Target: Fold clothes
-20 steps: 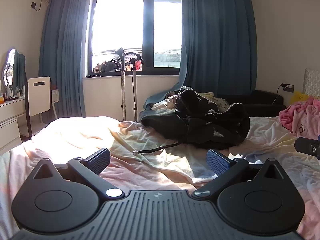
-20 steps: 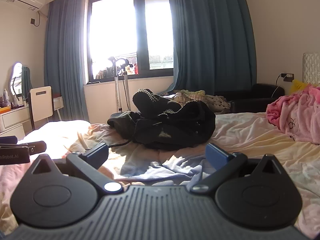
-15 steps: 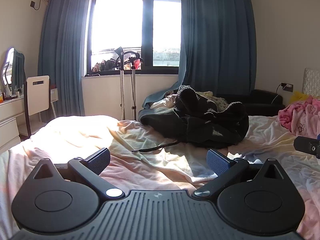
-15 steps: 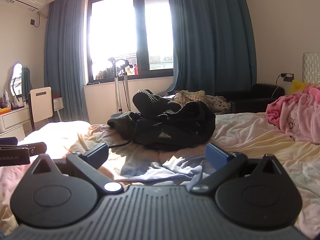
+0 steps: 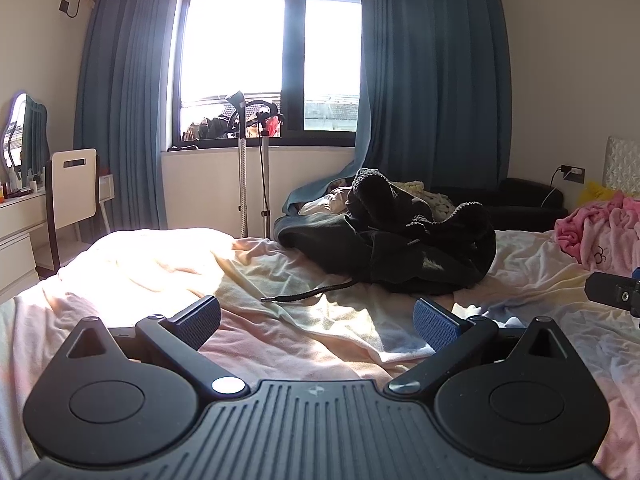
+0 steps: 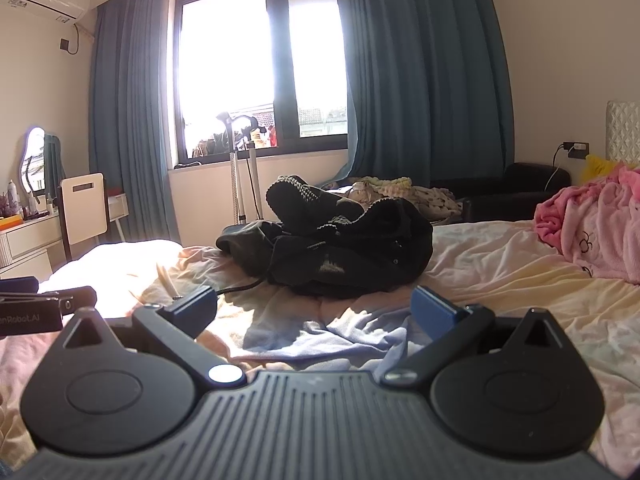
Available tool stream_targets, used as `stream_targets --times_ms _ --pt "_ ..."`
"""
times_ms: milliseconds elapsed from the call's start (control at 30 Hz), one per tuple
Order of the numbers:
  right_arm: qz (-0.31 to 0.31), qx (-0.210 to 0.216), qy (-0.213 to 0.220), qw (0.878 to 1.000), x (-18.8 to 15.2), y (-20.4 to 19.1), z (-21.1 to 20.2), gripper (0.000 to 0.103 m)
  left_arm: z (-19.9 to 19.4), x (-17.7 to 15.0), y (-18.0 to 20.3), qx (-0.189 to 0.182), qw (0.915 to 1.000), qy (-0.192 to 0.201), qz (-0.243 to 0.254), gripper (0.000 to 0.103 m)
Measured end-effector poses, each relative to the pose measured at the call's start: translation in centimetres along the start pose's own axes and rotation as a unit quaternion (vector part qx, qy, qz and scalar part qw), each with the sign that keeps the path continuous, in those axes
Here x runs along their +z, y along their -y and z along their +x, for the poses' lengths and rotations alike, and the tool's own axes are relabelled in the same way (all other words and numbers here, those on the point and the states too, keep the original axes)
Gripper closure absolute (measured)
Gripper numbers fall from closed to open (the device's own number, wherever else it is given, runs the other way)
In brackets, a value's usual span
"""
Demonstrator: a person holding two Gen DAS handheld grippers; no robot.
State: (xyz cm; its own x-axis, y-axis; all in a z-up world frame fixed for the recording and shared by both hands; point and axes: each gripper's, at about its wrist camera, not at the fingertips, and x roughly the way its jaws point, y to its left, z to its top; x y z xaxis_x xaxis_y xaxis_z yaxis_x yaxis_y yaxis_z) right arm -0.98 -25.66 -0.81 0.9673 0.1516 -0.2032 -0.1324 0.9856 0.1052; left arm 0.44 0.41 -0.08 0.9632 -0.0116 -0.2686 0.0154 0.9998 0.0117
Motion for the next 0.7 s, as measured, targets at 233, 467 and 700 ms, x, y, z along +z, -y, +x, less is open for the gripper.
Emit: stream_targets --times_ms 233,467,700 --pt "0.003 0.000 0.000 1.000 -0.02 0.13 0.07 0.000 -0.61 0.25 0.38 0.004 1.0000 0.007 -0.001 0.000" --pt "0.004 0.001 -0.001 1.000 -0.11 0.26 0.16 0.000 -0.70 0.19 0.49 0.003 0.9999 0.009 -0.002 0.000" --pt "0.005 0.000 -0.001 1.000 -0.22 0.33 0.16 0.000 -0.66 0.11 0.65 -0.002 0.9999 0.011 0.004 0.000"
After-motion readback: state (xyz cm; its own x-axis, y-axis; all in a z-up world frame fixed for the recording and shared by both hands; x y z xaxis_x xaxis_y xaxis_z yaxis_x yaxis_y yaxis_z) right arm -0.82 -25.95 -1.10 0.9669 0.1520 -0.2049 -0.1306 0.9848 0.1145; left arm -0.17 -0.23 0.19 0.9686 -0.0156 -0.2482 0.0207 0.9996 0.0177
